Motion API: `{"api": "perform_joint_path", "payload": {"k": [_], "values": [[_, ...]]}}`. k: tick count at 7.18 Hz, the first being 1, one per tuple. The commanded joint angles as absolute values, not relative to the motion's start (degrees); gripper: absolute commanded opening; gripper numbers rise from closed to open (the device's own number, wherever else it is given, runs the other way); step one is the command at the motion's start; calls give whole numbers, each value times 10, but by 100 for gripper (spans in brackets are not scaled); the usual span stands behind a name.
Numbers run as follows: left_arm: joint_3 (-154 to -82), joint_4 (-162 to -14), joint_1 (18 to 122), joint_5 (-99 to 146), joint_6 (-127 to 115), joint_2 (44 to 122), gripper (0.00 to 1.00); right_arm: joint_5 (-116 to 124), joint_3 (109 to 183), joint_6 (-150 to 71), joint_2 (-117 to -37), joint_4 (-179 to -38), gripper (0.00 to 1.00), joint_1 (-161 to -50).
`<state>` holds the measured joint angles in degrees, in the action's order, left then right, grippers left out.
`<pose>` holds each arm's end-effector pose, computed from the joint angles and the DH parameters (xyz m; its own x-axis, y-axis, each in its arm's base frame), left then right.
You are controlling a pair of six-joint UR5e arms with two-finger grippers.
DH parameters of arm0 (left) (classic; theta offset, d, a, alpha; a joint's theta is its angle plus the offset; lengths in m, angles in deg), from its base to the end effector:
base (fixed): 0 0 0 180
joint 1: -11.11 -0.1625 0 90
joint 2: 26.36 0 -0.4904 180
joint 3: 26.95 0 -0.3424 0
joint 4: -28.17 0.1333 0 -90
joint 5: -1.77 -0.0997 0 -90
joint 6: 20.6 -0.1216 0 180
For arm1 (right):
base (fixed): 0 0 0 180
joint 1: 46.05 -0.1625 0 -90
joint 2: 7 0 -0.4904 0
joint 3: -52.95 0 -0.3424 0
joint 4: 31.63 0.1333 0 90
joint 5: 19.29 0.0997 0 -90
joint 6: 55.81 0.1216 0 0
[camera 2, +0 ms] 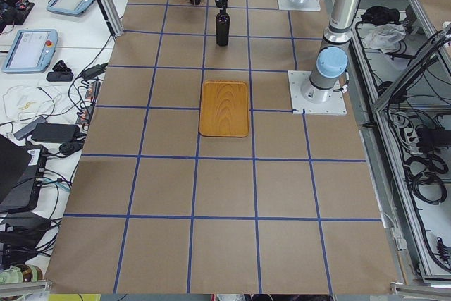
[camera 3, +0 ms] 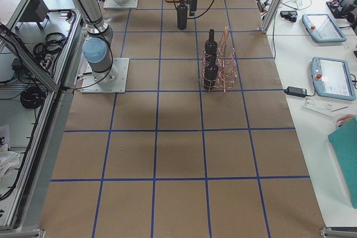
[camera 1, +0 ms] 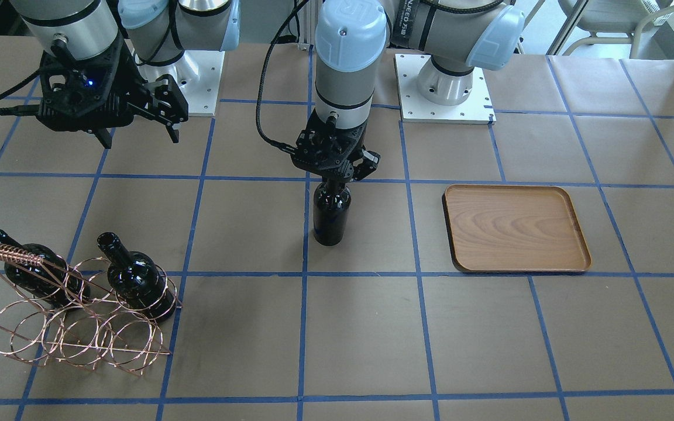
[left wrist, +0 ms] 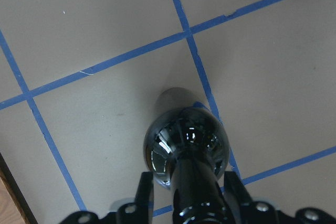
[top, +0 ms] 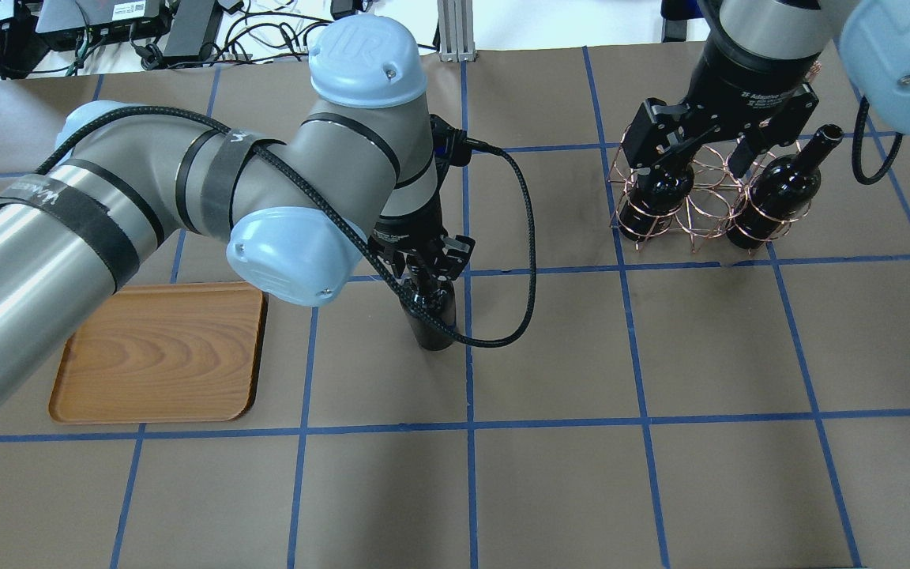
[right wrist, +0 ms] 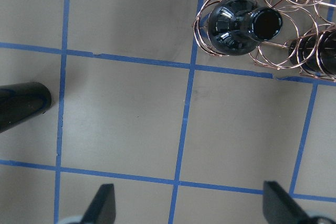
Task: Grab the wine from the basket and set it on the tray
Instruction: 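Move the left gripper over the standing bottle and grasp its neck, then lift the bottle with the left gripper and carry it over the tray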
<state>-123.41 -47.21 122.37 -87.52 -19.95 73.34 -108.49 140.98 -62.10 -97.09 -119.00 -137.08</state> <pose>-0.3098 -0.4244 0.4264 -0.9360 0.3517 0.0121 0.3519 0.9357 0.0270 0.1429 -0.4374 0.5426 -0.9918 -0.1273 -0.0150 -0.1274 0.9918 0.0084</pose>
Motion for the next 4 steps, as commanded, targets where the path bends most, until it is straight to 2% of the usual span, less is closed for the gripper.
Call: {"api": "perform_joint_path", "payload": {"k": [1,4], "values": [[-1233,-471,1223,-875,-203,728,0,-1088,1410,-622,-971,-1193,100,-1370],[-1211,-484,1187,-889,-237,708,0,-1087,1410,-625,-971,-1192,100,-1368]]}}
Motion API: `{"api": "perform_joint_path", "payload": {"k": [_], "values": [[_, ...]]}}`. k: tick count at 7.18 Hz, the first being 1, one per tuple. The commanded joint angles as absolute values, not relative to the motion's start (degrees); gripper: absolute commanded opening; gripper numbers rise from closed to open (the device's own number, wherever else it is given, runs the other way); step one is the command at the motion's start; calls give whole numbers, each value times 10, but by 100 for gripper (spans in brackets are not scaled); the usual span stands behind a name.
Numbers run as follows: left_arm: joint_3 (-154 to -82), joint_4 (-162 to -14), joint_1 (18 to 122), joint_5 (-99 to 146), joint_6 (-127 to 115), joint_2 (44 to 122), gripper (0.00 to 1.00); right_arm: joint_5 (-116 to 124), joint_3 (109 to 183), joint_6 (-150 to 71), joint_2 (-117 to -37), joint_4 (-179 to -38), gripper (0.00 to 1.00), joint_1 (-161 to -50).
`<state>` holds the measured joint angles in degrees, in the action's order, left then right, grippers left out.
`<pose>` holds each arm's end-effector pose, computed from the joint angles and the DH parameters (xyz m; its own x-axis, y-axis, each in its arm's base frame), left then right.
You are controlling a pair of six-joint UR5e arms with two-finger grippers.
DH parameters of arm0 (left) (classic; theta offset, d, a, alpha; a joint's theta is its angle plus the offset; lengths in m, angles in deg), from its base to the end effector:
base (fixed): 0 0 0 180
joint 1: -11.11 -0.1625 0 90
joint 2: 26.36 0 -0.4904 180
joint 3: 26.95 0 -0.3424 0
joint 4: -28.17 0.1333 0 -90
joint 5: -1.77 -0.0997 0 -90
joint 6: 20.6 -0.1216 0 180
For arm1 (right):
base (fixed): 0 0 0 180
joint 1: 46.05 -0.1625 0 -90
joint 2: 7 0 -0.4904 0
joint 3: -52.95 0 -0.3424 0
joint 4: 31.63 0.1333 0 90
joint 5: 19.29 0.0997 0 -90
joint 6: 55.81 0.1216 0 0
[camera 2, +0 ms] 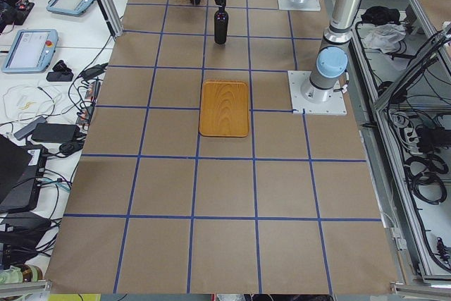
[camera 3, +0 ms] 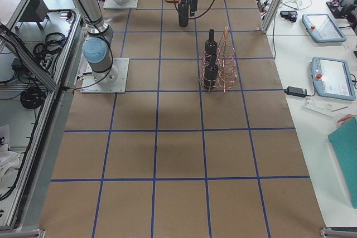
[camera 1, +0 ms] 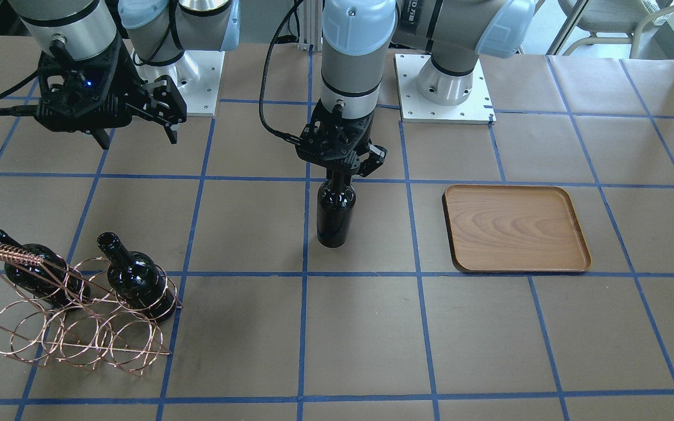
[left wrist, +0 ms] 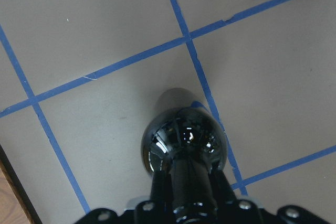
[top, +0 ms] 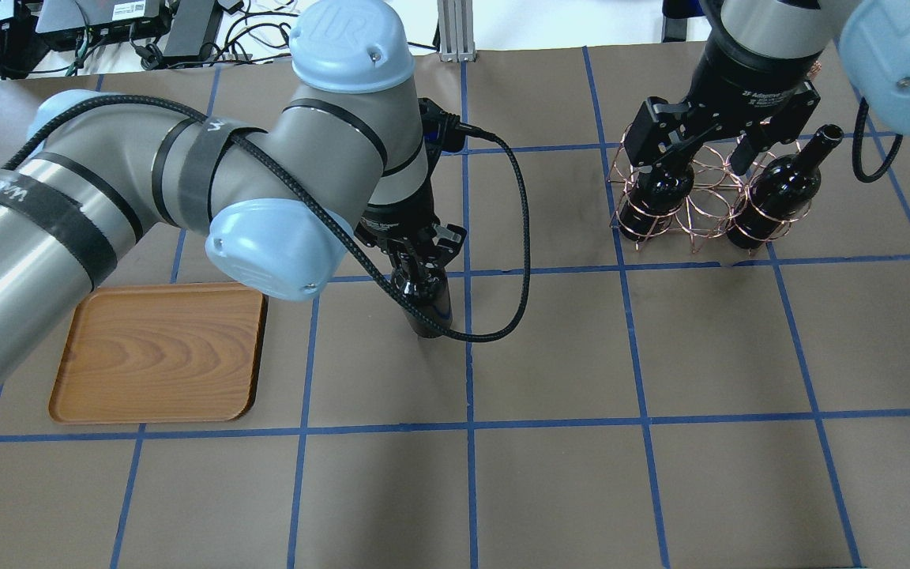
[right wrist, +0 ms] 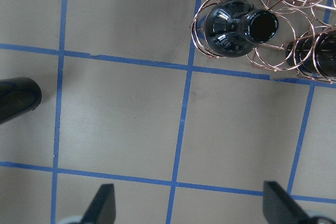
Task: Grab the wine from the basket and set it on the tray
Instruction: 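Lift the bottle with the left gripper and carry it over the tray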
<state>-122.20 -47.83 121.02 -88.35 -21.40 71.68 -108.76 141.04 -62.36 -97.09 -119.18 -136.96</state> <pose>-0.2964 -0.4276 0.4490 -0.9354 0.3536 -0.0023 0.3536 0.9353 -0.0124 0.1414 -0.4380 0.5425 -0.9915 -0.1298 -0.0101 -0.1298 0.9915 0.0067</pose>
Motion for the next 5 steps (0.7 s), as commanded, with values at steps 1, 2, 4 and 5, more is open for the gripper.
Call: {"api": "perform_joint_path", "payload": {"k": [1,2,4,5], "values": [[-1207,-492,1139,-899,-249,700,0,-1088,1410,-624,-971,-1192,100,-1368],[-1207,-496,1091,-915,-287,687,0,-1086,1410,-625,-971,-1193,100,-1368],[-1213,-505,983,-938,-378,666,0,-1086,1410,-624,-971,-1193,100,-1368],[-1214,-514,932,-936,-426,658,0,-1088,1410,-625,-970,-1193,100,-1368]]}}
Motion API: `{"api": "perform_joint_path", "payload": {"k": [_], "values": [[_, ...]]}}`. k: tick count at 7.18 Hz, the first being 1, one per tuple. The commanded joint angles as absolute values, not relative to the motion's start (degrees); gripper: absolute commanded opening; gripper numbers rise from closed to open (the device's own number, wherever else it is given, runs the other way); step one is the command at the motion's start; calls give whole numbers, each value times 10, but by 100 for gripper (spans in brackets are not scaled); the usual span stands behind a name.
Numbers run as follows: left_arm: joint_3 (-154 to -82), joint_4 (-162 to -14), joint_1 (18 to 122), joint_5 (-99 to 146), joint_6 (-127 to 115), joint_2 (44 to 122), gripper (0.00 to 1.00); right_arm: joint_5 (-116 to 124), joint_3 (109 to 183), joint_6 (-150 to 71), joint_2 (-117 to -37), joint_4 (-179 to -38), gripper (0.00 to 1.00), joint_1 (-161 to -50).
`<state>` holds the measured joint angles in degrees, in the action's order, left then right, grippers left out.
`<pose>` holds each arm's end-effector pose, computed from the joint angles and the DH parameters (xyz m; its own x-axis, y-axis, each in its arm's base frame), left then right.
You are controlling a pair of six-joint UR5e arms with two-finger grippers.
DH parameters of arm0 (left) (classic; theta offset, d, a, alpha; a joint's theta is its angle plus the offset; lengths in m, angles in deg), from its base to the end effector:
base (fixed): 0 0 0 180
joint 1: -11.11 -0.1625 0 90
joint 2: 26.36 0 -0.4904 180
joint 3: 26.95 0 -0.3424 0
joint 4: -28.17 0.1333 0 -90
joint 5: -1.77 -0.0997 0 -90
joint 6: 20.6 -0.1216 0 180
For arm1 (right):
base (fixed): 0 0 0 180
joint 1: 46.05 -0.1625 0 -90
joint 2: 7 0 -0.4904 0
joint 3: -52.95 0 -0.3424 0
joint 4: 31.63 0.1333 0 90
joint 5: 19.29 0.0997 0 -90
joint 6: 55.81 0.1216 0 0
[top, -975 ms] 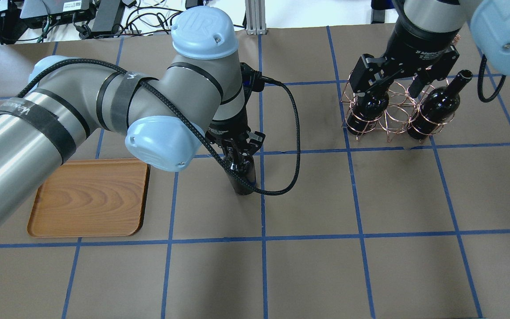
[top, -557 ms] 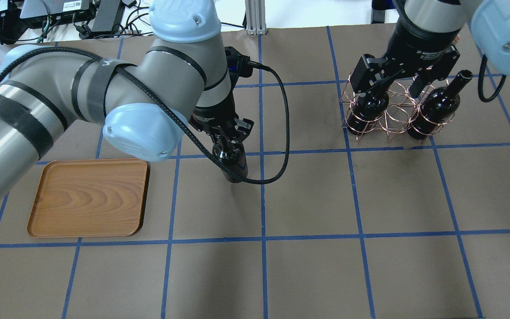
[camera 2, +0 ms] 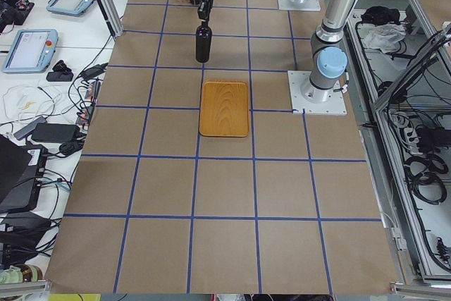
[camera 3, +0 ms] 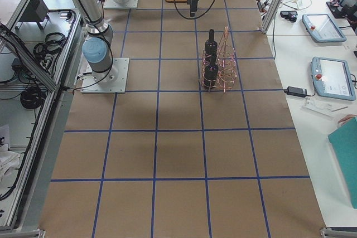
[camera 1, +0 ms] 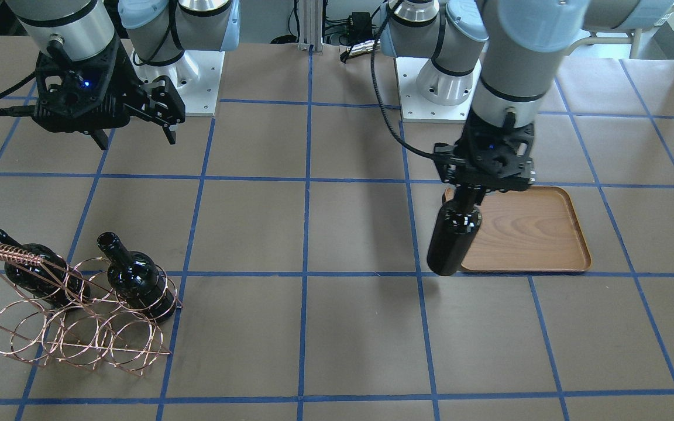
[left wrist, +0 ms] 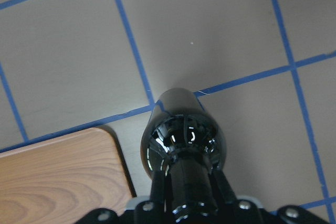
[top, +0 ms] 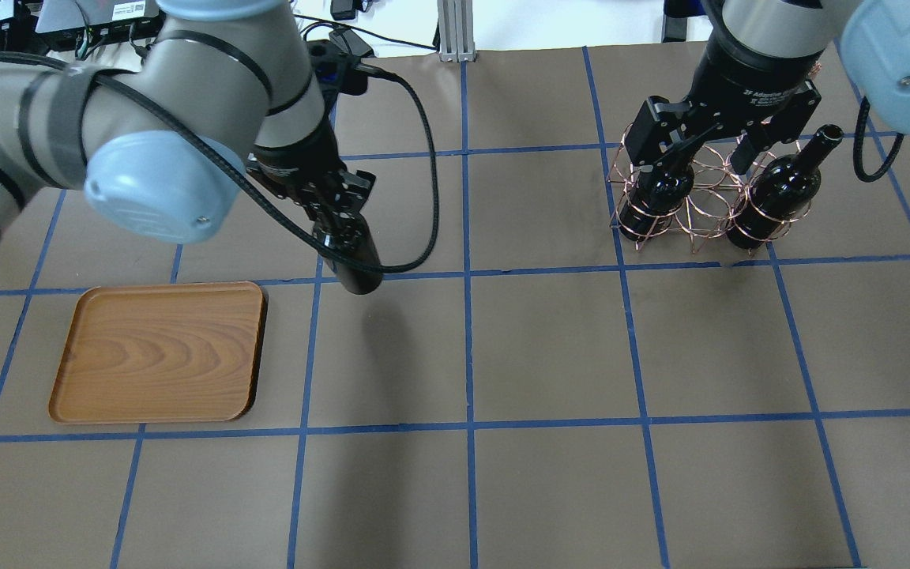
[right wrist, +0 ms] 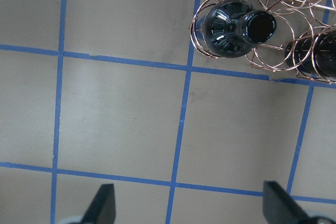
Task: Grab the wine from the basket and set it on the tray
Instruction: 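Lift the bottle with the left gripper and carry it over the tray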
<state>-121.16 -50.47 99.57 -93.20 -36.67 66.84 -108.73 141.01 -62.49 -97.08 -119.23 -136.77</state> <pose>-0.1100 -0.4779 0.4940 -0.9642 0.2446 -0.1021 0.2499 0.9674 -0.0423 0.1400 -0.4387 0.5427 -0.9916 -0.1287 -0.0105 -0.1288 0.9917 0.0055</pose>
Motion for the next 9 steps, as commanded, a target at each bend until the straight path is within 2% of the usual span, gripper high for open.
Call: {"api": "perform_joint_path", "payload": {"k": [1,5,9], "values": [[-1220,-519,897,-935,-467,651,0,-1089,1410,-626,-971,-1192,100,-1367],[-1298,-517,784,-929,-536,649,0,-1090,1410,-621,-971,-1193,100,-1368],[-1304,-522,779,-938,-541,648,0,-1089,1411,-620,-971,-1193,100,-1368]]}}
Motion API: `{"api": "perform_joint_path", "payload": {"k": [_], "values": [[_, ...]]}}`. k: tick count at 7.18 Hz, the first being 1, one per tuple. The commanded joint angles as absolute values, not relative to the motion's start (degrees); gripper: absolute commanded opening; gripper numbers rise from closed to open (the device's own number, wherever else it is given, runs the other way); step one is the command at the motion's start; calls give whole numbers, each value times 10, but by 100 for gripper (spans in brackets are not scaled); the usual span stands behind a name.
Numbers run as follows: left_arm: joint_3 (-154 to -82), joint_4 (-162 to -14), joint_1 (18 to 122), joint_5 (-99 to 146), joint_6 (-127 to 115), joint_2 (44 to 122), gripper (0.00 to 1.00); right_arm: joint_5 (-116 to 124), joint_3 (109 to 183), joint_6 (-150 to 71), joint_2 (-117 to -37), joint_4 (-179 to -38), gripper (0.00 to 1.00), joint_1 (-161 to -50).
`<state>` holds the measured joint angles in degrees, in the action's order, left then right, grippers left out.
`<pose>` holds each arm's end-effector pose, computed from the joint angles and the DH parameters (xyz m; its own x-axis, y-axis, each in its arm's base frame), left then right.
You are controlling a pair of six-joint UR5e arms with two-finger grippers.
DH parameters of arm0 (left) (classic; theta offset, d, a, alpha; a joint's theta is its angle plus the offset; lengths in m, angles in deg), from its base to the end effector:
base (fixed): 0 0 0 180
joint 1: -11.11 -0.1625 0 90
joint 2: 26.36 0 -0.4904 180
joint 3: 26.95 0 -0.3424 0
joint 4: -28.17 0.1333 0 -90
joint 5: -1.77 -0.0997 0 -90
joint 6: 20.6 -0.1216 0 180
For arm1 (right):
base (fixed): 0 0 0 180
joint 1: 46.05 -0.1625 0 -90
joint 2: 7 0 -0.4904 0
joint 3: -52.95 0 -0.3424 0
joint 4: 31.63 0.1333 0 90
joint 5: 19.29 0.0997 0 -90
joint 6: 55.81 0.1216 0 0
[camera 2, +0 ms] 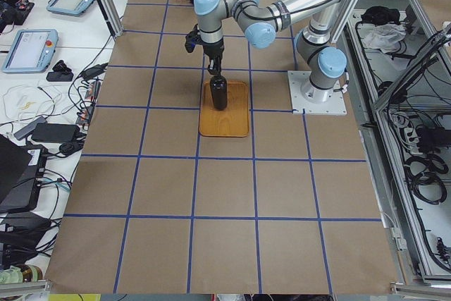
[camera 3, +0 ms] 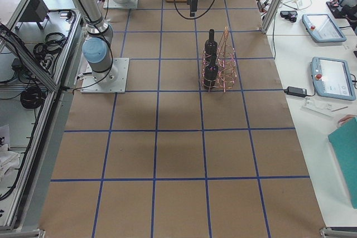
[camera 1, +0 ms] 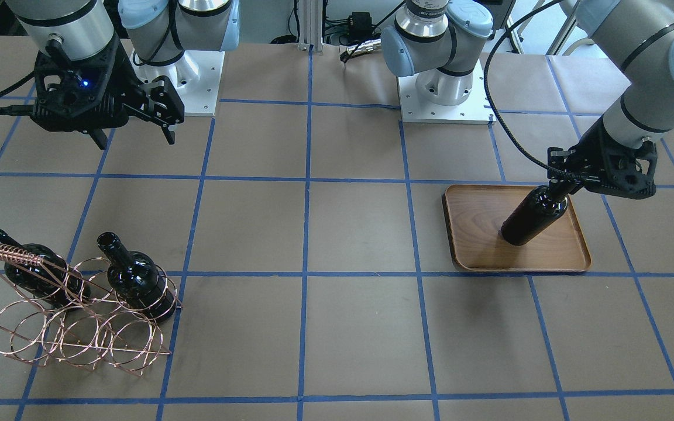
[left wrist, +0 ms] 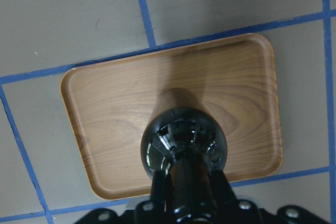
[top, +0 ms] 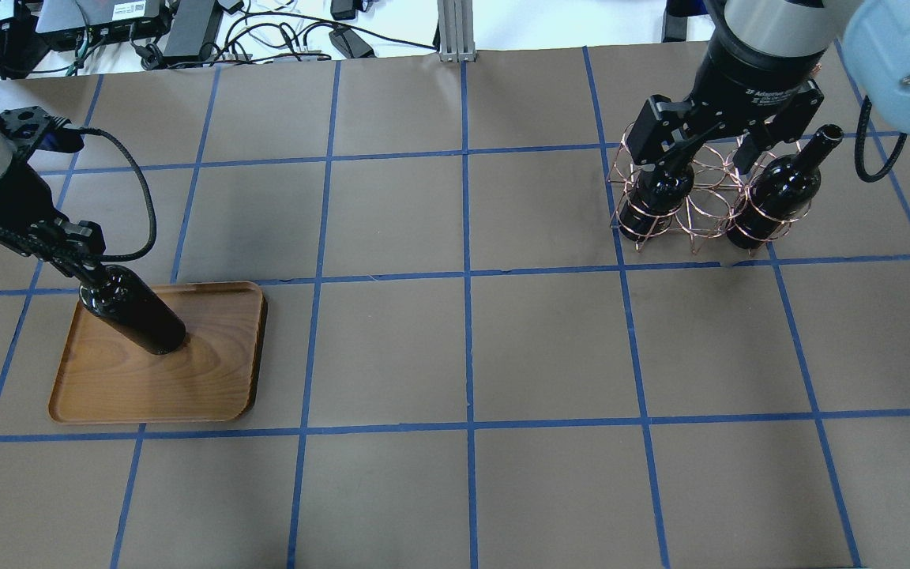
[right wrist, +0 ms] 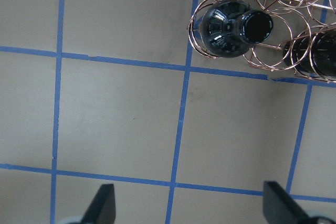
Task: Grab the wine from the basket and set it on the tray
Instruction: 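Lay the bottle down on the wooden tray and release it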
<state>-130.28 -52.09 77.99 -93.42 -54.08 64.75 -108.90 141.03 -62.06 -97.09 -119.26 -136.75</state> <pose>0.0566 -0.4440 0.4386 -0.9823 0.1852 -0.0300 0.1805 0.9765 0.1181 0.1395 -0.4387 0.5427 -0.9926 -0.1210 -0.0075 -0.1210 0.9926 0.0055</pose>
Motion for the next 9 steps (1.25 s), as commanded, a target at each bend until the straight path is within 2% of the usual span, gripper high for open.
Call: {"api": "perform_joint_path", "payload": {"k": [1,2,3,4,7,9], "values": [[-1304,-527,779,-938,-540,649,0,-1089,1411,-619,-971,-1193,100,-1368],[-1304,-529,779,-936,-543,649,56,-1089,1410,-620,-971,-1192,100,-1368],[-1303,-530,778,-936,-541,648,99,-1094,1410,-620,-971,-1192,100,-1368],[-1291,-555,778,-938,-538,646,100,-1090,1410,-619,-972,-1192,100,-1368],[-1196,-637,800,-915,-460,621,100,-1091,1410,-620,-974,-1192,100,-1368],[-1181,-646,871,-889,-351,607,100,-1095,1410,-620,-974,-1192,100,-1367]]}}
